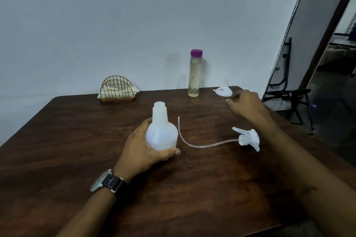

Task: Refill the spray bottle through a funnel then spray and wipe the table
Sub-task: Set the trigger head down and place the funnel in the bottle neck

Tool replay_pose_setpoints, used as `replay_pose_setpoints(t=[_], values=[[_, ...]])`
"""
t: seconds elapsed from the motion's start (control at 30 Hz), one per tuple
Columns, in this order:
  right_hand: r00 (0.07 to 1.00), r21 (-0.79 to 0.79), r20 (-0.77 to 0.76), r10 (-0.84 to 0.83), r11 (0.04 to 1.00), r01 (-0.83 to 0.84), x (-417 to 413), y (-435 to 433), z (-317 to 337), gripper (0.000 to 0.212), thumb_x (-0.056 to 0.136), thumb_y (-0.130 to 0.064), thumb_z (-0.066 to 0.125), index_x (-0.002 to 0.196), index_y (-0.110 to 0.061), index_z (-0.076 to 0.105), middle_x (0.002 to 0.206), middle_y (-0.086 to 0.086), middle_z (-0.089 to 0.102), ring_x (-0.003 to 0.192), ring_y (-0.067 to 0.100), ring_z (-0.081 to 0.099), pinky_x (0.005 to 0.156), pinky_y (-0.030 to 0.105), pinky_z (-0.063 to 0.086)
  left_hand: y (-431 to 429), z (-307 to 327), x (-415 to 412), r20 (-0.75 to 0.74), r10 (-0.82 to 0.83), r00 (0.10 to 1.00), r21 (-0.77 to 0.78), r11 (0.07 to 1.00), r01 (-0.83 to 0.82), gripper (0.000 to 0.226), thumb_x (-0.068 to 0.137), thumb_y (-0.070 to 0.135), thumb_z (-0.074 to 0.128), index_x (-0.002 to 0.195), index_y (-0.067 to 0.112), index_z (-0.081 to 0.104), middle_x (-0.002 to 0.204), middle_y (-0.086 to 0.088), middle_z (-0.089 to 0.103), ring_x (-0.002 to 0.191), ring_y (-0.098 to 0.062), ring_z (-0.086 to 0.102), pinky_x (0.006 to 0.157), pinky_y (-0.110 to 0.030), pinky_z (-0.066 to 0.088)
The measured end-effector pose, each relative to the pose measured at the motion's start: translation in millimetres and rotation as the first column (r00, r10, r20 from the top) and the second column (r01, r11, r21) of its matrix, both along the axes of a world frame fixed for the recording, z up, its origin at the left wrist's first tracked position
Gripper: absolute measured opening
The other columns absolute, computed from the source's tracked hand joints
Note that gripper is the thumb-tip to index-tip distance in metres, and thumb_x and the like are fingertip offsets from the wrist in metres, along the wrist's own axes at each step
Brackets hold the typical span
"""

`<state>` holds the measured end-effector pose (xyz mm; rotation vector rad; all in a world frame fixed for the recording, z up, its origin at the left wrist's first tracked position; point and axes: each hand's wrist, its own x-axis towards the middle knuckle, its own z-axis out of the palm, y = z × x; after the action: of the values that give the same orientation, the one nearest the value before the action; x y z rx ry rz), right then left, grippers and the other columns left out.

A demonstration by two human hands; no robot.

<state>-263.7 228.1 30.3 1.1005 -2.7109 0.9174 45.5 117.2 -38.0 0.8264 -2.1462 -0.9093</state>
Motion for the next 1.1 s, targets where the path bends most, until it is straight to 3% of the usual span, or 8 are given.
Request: replay_pose_setpoints(t=[0.17, 0.27, 0.47, 0.7, 0.9, 1.1], values=[[0.996, 0.083, -0.089, 0.025, 0.996, -0.017, -39, -50, -25, 0.03, 0.095, -0.018, 0.06, 0.115, -0.002, 0.075, 0.124, 0.023, 0.069, 0.112, 0.039, 0.065, 0.083, 0.034, 0.046, -15, 2, -9, -0.006, 0.031, 1.0, -0.062, 0.998, -0.031, 0.09, 0.053, 0.052, 0.097, 0.132, 0.033, 0.057, 0.115, 0.022, 0.065, 0.104, -0.002, 0.061, 0.084, -0.025, 0.052], [0.989, 0.094, -0.144, 0.027, 0.995, -0.013, -64, -75, -39, 0.037, 0.093, -0.016, 0.058, 0.126, -0.009, 0.072, 0.129, 0.027, 0.062, 0.113, 0.046, 0.062, 0.095, 0.043, 0.051, -22, 0, -14, -0.022, 0.037, 0.999, -0.079, 0.996, -0.039, 0.089, 0.053, 0.05, 0.098, 0.131, 0.034, 0.057, 0.115, 0.021, 0.064, 0.104, -0.002, 0.062, 0.086, -0.025, 0.052], [0.973, 0.23, -0.23, 0.021, 0.973, 0.033, -101, -128, -52, 0.049, 0.1, -0.031, 0.058, 0.145, -0.015, 0.059, 0.138, 0.031, 0.044, 0.131, 0.049, 0.042, 0.11, 0.05, 0.04, -43, -3, -29, -0.01, 0.023, 1.0, -0.065, 0.998, -0.023, 0.094, 0.053, 0.049, 0.098, 0.134, 0.037, 0.052, 0.117, 0.023, 0.059, 0.106, -0.004, 0.058, 0.084, -0.018, 0.047], [0.992, 0.293, -0.123, -0.039, 0.953, 0.074, -117, -168, -52, 0.056, 0.102, -0.037, 0.049, 0.157, -0.025, 0.043, 0.154, 0.03, 0.032, 0.142, 0.048, 0.03, 0.118, 0.05, 0.03, -67, -4, -47, 0.009, 0.045, 0.999, -0.062, 0.997, -0.044, 0.095, 0.051, 0.052, 0.098, 0.134, 0.037, 0.053, 0.119, 0.02, 0.062, 0.107, -0.005, 0.059, 0.089, -0.025, 0.05], [0.993, 0.292, -0.084, -0.08, 0.951, 0.101, -130, -184, -65, 0.051, 0.101, -0.033, 0.051, 0.15, -0.019, 0.049, 0.151, 0.032, 0.031, 0.142, 0.05, 0.03, 0.118, 0.051, 0.03, -76, -4, -56, 0.029, 0.046, 0.999, -0.053, 0.998, -0.045, 0.098, 0.051, 0.053, 0.097, 0.136, 0.04, 0.051, 0.118, 0.021, 0.06, 0.109, -0.006, 0.059, 0.092, -0.029, 0.052], [0.992, 0.277, -0.039, -0.118, 0.953, 0.124, -148, -194, -67, 0.047, 0.103, -0.041, 0.049, 0.146, -0.022, 0.053, 0.155, 0.031, 0.029, 0.147, 0.048, 0.027, 0.121, 0.054, 0.026, -80, -3, -61, 0.046, 0.058, 0.997, -0.079, 0.995, -0.054, 0.095, 0.05, 0.055, 0.096, 0.132, 0.038, 0.053, 0.113, 0.02, 0.06, 0.104, -0.006, 0.059, 0.088, -0.027, 0.052]])
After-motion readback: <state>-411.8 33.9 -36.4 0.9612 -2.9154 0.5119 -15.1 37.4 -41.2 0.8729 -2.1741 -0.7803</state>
